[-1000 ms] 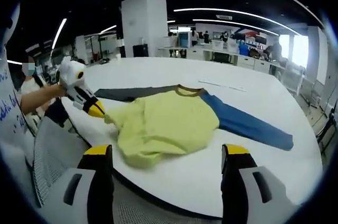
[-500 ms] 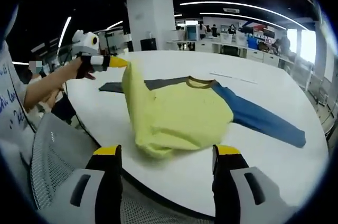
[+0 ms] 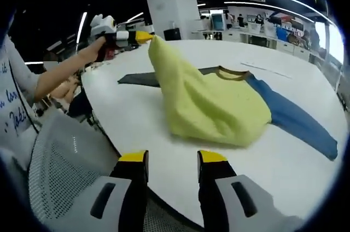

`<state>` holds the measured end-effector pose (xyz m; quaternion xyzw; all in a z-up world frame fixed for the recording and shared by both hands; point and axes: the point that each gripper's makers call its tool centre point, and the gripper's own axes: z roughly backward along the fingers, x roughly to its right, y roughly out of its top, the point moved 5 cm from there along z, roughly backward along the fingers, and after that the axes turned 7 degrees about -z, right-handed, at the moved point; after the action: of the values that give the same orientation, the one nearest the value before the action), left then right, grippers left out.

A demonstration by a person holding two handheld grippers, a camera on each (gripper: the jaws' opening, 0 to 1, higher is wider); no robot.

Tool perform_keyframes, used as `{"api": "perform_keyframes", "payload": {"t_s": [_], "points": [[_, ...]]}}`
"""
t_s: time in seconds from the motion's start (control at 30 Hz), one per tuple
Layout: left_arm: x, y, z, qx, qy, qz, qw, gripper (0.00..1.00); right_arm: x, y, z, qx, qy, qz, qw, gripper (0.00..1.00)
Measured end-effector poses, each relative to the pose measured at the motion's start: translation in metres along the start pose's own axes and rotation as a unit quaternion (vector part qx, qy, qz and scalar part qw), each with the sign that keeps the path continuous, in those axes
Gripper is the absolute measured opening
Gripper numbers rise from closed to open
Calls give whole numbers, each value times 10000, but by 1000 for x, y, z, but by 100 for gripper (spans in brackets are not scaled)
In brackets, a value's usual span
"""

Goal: Fold the garment on the visible template until the final outline fits inside the template.

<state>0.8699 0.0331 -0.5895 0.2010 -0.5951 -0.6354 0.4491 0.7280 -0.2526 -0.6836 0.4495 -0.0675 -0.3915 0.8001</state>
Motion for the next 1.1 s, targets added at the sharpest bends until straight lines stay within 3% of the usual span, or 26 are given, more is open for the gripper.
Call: {"api": "perform_keyframes", "payload": {"t_s": [0.13,0.23,0.37,0.4,0.57,0.73,0.93,1.1], "points": [[-12,5,-2,49,140,6,9999,0,10,-4,-16,-238,9,69,9997,26],[-18,11,-2,134,205,22,9997,0,26,-4,-23,-312,-197,104,9993,24],[-24,13,-2,162,241,10,9996,0,45,-1,-30,-273,-475,-69,9985,33],[-24,13,-2,154,242,15,9996,0,58,0,-35,-279,-682,-46,9973,35],[-24,8,0,112,238,21,9997,0,85,7,-43,-139,-940,-276,9951,33],[-29,1,4,65,260,73,9996,0,100,12,-49,-241,-1081,-262,9935,35],[-31,-8,8,-14,306,85,9995,0,99,19,-58,-89,-835,-458,9954,31],[-33,-14,11,-79,375,137,9992,0,98,27,-58,-68,-838,-290,9960,8]]}}
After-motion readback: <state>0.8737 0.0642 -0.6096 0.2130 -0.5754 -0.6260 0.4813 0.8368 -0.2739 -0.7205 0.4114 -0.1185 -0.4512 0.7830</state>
